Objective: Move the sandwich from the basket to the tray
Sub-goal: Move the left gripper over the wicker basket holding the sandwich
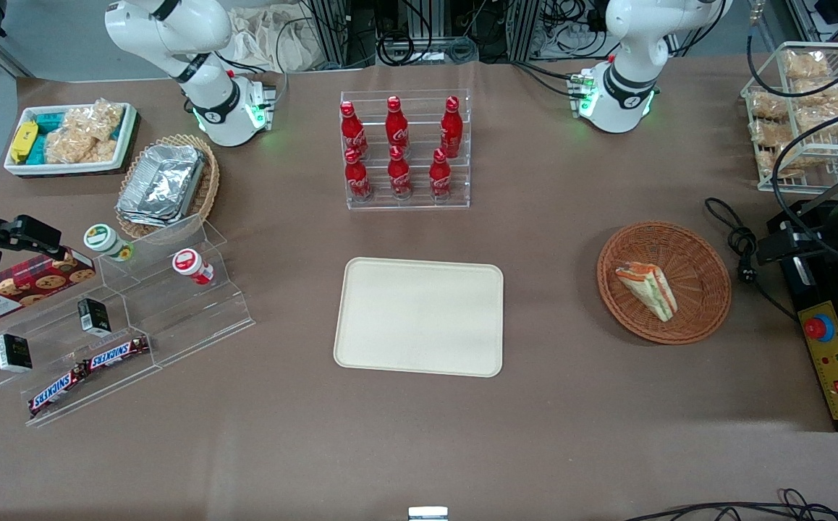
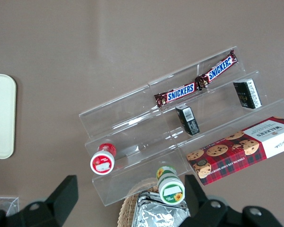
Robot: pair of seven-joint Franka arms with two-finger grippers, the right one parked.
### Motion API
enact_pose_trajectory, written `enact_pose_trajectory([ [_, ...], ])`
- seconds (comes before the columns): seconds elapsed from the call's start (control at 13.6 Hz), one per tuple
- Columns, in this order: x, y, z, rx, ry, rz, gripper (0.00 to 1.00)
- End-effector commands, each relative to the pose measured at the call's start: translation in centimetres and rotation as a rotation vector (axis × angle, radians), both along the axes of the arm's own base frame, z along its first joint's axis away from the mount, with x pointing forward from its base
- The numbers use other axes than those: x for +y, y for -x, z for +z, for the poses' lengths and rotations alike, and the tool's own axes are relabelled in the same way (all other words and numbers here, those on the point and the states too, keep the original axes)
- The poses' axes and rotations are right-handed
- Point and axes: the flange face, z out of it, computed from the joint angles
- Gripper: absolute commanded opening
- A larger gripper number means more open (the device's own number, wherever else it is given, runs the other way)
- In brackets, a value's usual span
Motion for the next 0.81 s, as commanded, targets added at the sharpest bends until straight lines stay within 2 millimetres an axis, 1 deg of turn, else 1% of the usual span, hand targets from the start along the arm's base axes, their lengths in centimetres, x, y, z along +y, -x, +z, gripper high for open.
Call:
enact_pose_trajectory([
  [0.0, 0.2, -0.3, 0.2, -0.014, -0.002, -0.017, 0.99],
  [0.22, -0.1, -0.4, 0.1, -0.012, -0.001, -0.011, 0.99],
  [0.37, -0.5, -0.5, -0.9, 0.010, -0.001, -0.017, 0.99],
  [0.52, -0.9, -0.1, -3.0, 0.055, -0.001, -0.020, 0.99],
  [0.59, -1.2, 0.2, -4.4, 0.084, -0.003, -0.017, 0.99],
  [0.74, -1.6, 0.7, -8.1, 0.127, 0.001, 0.008, 0.99],
])
